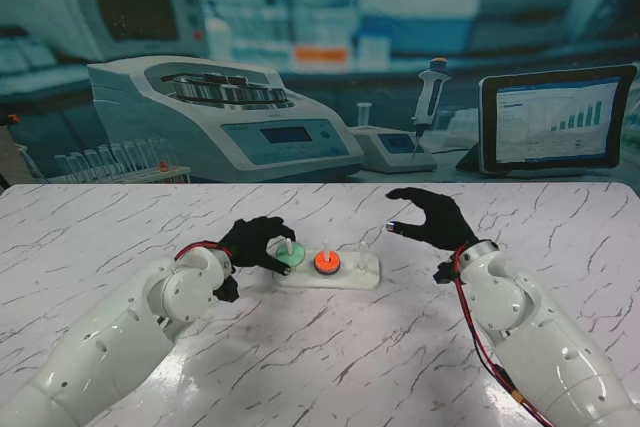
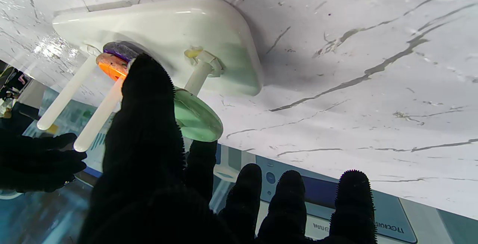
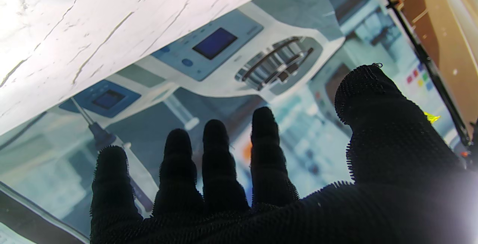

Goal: Move the three rings of the Hanoi Tower from the left rod to the right rod

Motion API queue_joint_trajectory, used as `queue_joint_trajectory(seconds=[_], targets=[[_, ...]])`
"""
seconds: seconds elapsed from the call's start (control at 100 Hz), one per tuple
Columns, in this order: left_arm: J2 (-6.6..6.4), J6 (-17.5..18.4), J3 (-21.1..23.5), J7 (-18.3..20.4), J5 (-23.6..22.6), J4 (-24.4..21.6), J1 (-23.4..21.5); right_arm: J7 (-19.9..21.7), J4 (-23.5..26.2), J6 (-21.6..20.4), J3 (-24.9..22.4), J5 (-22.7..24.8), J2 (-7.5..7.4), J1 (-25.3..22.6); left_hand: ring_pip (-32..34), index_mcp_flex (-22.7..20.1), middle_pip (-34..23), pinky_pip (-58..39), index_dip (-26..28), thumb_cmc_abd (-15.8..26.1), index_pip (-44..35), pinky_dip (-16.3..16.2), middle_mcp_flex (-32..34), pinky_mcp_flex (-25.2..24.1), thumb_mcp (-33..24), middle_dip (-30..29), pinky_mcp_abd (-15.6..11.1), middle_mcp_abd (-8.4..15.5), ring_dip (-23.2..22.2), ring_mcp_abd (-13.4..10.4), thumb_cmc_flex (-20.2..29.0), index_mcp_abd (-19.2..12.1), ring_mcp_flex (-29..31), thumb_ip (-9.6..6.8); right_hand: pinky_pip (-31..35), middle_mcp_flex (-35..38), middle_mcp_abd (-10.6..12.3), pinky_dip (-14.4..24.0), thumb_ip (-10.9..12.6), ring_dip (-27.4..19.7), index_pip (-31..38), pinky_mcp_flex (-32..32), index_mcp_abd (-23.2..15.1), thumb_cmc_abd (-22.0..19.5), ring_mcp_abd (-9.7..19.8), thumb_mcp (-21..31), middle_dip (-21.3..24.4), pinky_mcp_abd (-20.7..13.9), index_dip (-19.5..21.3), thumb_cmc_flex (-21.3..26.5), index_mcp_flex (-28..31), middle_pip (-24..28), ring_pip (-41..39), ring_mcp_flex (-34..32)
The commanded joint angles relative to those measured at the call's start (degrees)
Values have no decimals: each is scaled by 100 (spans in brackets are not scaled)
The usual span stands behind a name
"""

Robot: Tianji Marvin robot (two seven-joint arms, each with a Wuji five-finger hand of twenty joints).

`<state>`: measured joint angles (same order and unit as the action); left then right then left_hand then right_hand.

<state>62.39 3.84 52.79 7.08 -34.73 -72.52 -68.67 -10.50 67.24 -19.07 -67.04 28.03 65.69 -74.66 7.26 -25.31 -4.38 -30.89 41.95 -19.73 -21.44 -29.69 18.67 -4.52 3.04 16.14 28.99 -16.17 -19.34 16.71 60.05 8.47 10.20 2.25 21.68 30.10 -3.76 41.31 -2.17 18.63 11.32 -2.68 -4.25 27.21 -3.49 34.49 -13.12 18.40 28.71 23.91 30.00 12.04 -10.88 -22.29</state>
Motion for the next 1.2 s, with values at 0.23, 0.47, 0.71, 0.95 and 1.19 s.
queue_joint_trajectory(seconds=[0.23,0.47,0.71,0.95,1.19], targets=[[-34,170,191,208,24,-293,-97,-26,-9,-15,28,-22,52,-30,-59,-686,15,-153,348,234,-926,-74,157,0,-248,0,206,113,-31,-82,524,-671,184,41,41,97,-8,39,123,51,36,74,1,-80,-10,-75,-29,-423,-62,89,145,44,-39,133],[-55,206,323,254,-37,-473,-160,-33,-14,-16,30,-39,56,-35,-61,-708,14,-155,325,230,-952,-70,201,10,-241,2,209,132,-28,-79,503,-678,197,50,41,101,4,39,123,51,35,72,-11,-100,-26,-75,-28,-430,-64,77,145,42,-43,68],[-74,245,461,303,-76,-634,-222,-55,-30,-28,40,-59,66,-31,-75,-715,15,-160,324,235,-982,-69,235,13,-232,3,223,148,-16,-76,474,-685,191,61,45,107,28,42,124,48,29,68,-29,-112,0,-74,-25,-429,-67,73,139,32,-22,67],[-81,286,541,331,-82,-730,-238,-72,-54,-43,65,-80,75,-16,-79,-734,22,-157,311,250,-982,-65,245,12,-218,1,228,147,-9,-77,432,-683,198,68,45,118,18,42,122,43,34,68,-31,-107,2,-81,-27,-426,-66,80,152,29,10,108],[-71,352,498,344,-22,-736,-146,-94,-48,-47,38,-69,76,-27,-82,-755,22,-159,306,255,-984,-63,265,19,-216,0,227,158,-3,-75,405,-676,202,72,40,129,-7,40,122,57,44,76,-17,-91,-30,-86,-32,-421,-64,96,167,37,-29,61]])
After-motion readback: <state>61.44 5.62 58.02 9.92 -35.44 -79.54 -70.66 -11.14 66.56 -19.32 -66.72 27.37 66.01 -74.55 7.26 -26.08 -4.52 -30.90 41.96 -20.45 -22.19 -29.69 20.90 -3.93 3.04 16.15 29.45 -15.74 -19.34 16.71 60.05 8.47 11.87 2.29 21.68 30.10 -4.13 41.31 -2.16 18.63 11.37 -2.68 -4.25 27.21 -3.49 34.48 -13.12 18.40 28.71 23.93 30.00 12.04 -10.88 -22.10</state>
